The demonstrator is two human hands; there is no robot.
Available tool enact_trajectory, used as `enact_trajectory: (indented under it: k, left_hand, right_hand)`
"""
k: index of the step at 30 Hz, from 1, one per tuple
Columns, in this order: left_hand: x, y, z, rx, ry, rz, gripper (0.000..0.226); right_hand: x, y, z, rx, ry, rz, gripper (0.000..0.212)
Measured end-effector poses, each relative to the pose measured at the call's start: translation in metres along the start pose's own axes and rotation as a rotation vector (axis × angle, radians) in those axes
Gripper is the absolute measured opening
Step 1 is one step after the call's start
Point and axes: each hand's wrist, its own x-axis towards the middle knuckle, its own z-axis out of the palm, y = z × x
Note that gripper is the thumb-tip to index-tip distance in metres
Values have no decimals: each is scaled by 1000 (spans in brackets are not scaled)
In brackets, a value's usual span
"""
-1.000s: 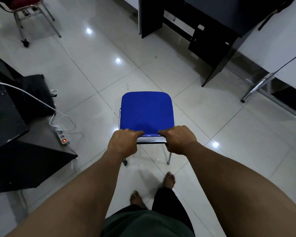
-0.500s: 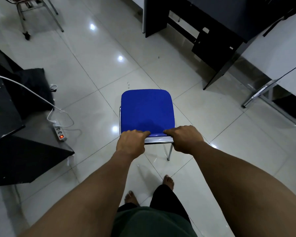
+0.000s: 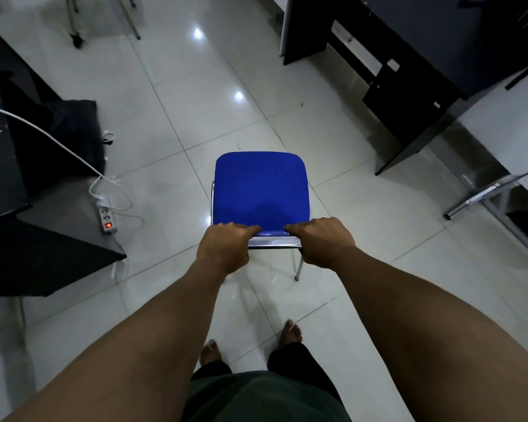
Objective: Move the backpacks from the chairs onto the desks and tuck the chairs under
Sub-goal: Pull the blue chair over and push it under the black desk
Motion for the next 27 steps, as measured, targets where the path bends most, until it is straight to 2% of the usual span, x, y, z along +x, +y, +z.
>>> enact_trajectory:
  k: [10, 16, 22, 27]
  left_hand:
    - [65, 20, -15, -18, 11, -135, 44]
    - [87, 30, -12, -27, 60, -120, 48]
    - [113, 42, -14, -55, 98, -125, 50]
    - [123, 25, -18, -29, 78, -102, 50]
  right_hand:
    - [42, 72, -16, -49, -7, -69, 39]
    - [55, 105, -18, -71, -24, -139, 42]
    - [69, 132, -24, -88, -56, -110, 46]
    - [82, 129, -25, -56, -28, -94, 39]
